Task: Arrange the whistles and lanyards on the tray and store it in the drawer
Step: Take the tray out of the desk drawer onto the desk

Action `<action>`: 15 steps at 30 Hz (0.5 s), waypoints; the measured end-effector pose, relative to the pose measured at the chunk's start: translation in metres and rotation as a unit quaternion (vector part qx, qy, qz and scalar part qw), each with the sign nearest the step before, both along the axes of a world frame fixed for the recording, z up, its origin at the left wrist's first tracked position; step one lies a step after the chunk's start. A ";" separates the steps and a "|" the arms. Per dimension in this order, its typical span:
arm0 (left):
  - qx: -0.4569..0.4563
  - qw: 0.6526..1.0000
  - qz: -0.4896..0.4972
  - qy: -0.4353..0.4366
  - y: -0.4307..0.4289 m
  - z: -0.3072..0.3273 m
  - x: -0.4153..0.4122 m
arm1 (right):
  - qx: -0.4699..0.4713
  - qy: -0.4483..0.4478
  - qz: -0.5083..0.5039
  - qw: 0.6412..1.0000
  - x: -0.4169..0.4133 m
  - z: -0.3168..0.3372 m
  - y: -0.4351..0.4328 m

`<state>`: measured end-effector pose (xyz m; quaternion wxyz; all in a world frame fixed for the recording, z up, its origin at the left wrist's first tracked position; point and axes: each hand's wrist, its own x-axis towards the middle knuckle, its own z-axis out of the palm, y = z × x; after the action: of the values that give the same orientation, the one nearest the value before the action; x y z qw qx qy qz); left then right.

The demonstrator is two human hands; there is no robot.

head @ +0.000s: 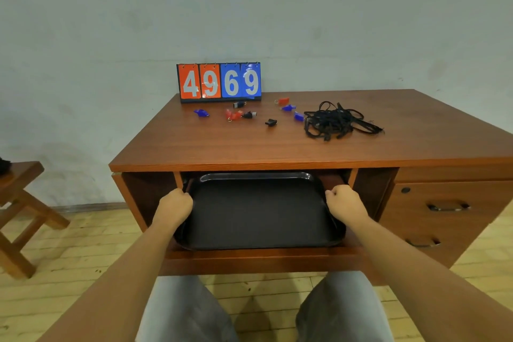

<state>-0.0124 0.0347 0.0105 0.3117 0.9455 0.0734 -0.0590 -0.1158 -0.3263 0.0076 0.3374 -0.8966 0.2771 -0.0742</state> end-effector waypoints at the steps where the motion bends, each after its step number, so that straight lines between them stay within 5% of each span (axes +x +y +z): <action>1: 0.012 1.000 -0.010 0.005 0.004 0.005 -0.003 | 0.005 -0.007 0.002 1.000 -0.006 0.004 0.001; 6: -0.008 1.000 -0.005 -0.006 0.016 0.016 -0.028 | 0.026 -0.027 0.005 0.999 -0.047 0.015 0.007; 15: -0.093 0.982 0.004 -0.163 0.002 0.069 -0.017 | 0.028 -0.131 -0.026 0.991 -0.036 0.073 0.007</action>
<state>-0.0298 0.0364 0.0797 0.4060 0.9092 0.0190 0.0909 -0.1521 -0.3197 0.0809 0.3936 -0.8619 0.2559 -0.1916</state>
